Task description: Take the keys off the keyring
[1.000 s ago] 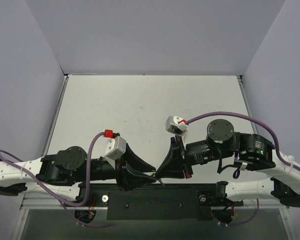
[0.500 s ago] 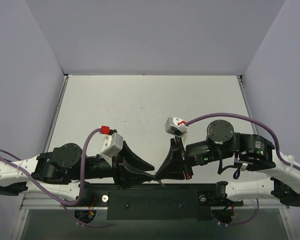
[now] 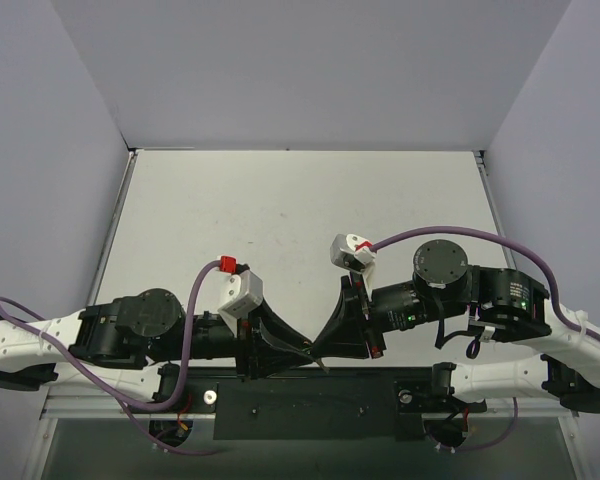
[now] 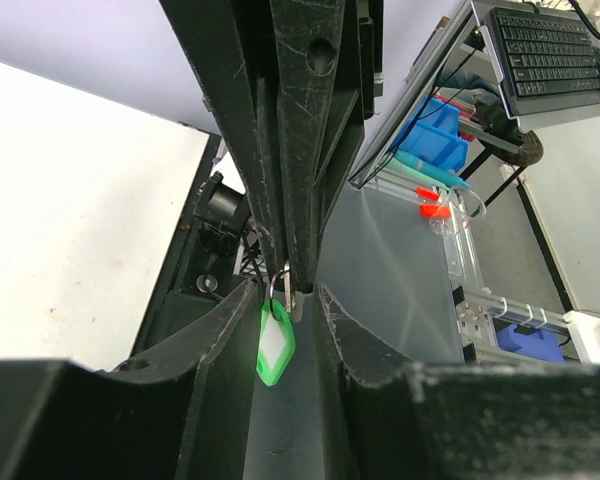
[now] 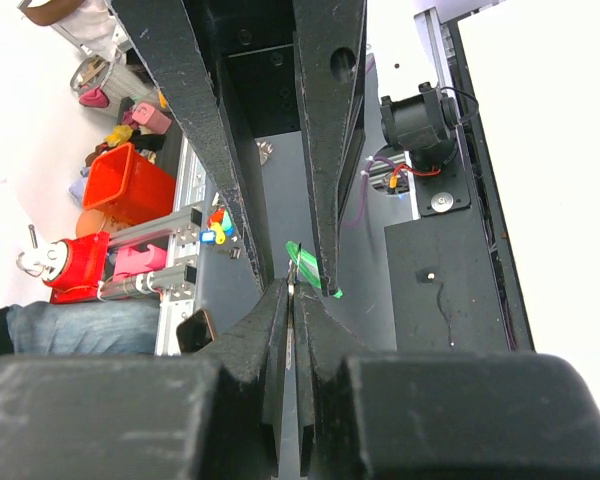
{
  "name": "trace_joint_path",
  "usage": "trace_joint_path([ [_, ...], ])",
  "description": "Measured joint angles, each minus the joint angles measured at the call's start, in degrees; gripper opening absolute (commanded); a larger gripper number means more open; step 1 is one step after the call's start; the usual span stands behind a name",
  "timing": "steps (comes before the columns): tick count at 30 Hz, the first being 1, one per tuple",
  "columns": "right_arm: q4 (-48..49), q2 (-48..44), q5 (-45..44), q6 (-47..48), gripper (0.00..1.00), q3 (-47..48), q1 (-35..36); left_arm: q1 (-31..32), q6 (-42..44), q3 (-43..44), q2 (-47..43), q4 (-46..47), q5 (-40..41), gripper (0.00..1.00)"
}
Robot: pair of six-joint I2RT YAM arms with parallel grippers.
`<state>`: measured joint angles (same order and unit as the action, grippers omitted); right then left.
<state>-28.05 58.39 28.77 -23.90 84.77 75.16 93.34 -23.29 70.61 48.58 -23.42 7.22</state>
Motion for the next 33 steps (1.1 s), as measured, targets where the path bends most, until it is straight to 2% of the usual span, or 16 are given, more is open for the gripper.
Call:
trace_joint_path([
  [6, 0.02, -0.02, -0.15, 0.00, 0.00, 0.00, 0.00, 0.00, -0.15, 1.86, 1.07, -1.64, -0.04, 0.29],
  [10, 0.00, -0.50, -0.35, 0.02, 0.00, 0.00, 0.00, 0.00, -0.22, 3.74, 2.27, -3.28, -0.07, 0.29],
  [15, 0.02, -0.79, -0.46, 0.02, 0.00, 0.00, 0.00, 0.00, -0.28, 4.76, 2.93, -4.07, -0.17, 0.38],
  [26, 0.02, -0.76, -0.42, 0.02, 0.00, 0.00, 0.02, 0.00, -0.35, 4.94, 2.86, -5.20, -0.20, 0.39],
  [29, 0.00, -0.76, -0.42, 0.02, 0.00, 0.00, 0.02, 0.00, -0.33, 5.27, 2.86, -5.55, -0.20, 0.37],
  [33, 0.00, -0.76, -0.39, 0.02, 0.00, 0.00, 0.02, 0.00, -0.28, 5.40, 2.75, -5.64, -0.22, 0.29],
])
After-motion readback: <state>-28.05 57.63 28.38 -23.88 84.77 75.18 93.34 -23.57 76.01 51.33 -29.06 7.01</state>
